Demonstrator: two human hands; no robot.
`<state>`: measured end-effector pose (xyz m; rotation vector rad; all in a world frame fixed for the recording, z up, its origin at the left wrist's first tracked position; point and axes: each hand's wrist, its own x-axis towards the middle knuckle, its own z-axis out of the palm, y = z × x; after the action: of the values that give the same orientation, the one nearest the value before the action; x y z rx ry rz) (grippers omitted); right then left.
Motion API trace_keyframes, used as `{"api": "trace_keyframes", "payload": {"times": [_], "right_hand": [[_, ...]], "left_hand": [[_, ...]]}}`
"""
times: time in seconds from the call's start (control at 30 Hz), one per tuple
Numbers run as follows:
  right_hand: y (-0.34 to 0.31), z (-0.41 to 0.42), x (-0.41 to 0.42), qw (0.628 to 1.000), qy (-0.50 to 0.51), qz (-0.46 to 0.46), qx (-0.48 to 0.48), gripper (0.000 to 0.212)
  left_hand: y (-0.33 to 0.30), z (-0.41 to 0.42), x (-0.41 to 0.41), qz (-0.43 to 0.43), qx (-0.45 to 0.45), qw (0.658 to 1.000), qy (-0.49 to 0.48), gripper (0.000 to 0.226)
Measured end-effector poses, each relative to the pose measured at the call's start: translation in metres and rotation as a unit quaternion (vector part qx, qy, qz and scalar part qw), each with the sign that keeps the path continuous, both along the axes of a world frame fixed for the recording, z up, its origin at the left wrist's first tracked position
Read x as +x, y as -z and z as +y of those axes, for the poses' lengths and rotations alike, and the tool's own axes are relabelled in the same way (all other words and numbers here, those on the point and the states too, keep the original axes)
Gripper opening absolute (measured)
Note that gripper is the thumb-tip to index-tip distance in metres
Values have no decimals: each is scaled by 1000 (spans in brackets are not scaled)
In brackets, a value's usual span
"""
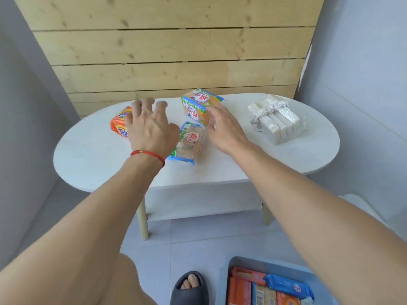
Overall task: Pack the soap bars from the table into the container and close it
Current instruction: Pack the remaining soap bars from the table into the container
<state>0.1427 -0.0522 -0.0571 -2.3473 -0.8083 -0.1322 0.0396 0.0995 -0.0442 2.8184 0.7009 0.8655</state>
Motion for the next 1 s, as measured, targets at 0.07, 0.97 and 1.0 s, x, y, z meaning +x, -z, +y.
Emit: {"api": "trace_keyframes", "payload": {"times": [0.07, 0.97, 1.0], "right_hand": [[-2, 21, 29, 996, -1, -26, -82, 56], [-8, -76, -67, 978, 151, 34, -136, 80], [-12, -84, -76, 979, 152, 48, -129, 79]], "left_hand": [[7, 13, 5, 48, -66, 996, -19, 58], [-34, -28, -89, 149, -242, 953, -106, 87], [-35, -42, -99, 139, -244, 956, -90, 87]]}}
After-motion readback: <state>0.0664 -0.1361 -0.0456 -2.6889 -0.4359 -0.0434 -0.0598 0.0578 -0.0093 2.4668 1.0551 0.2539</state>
